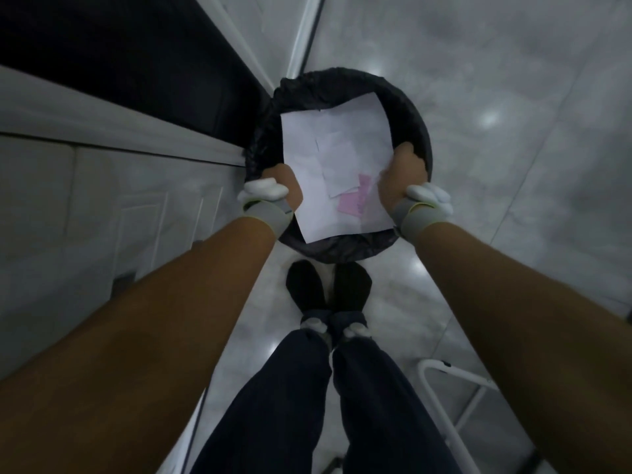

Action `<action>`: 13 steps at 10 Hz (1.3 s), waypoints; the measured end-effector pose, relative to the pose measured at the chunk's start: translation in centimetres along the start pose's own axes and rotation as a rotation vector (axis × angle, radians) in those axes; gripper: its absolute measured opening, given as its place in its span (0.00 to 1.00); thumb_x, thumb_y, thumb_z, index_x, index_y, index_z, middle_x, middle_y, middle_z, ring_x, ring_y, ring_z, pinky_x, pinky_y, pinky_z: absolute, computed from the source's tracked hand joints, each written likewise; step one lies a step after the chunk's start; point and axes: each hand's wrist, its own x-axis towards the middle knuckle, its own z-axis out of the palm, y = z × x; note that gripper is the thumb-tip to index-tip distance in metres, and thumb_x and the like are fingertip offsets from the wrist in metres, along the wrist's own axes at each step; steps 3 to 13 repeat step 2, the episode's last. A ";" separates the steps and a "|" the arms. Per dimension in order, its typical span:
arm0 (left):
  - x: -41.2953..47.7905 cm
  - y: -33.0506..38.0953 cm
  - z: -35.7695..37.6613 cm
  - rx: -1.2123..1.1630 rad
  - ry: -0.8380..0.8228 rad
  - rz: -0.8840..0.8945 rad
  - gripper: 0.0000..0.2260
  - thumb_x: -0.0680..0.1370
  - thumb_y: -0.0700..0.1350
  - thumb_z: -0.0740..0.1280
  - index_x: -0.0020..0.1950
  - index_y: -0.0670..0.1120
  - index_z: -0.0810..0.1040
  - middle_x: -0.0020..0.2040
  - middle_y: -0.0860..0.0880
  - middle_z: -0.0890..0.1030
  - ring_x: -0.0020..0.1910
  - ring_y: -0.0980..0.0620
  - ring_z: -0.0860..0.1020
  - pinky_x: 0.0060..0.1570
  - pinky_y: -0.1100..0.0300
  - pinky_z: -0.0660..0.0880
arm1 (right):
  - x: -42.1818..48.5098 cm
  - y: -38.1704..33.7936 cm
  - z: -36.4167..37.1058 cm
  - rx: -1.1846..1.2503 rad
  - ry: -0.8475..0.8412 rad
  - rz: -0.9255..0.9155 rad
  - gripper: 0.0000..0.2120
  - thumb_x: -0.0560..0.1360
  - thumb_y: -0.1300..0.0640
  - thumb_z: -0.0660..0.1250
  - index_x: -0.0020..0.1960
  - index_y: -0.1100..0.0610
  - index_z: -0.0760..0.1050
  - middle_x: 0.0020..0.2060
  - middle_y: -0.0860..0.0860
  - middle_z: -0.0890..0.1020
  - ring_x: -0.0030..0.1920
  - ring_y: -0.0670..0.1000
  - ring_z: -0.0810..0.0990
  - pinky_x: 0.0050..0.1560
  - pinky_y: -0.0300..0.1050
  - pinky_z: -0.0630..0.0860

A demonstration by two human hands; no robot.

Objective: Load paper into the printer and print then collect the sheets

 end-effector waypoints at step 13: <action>-2.8 1.4 -2.4 0.041 0.042 0.006 0.17 0.82 0.42 0.58 0.67 0.33 0.67 0.64 0.34 0.75 0.63 0.38 0.75 0.58 0.51 0.72 | -4.2 -1.2 -3.7 -0.029 -0.023 -0.044 0.12 0.77 0.67 0.59 0.60 0.67 0.66 0.59 0.65 0.75 0.61 0.65 0.73 0.61 0.55 0.70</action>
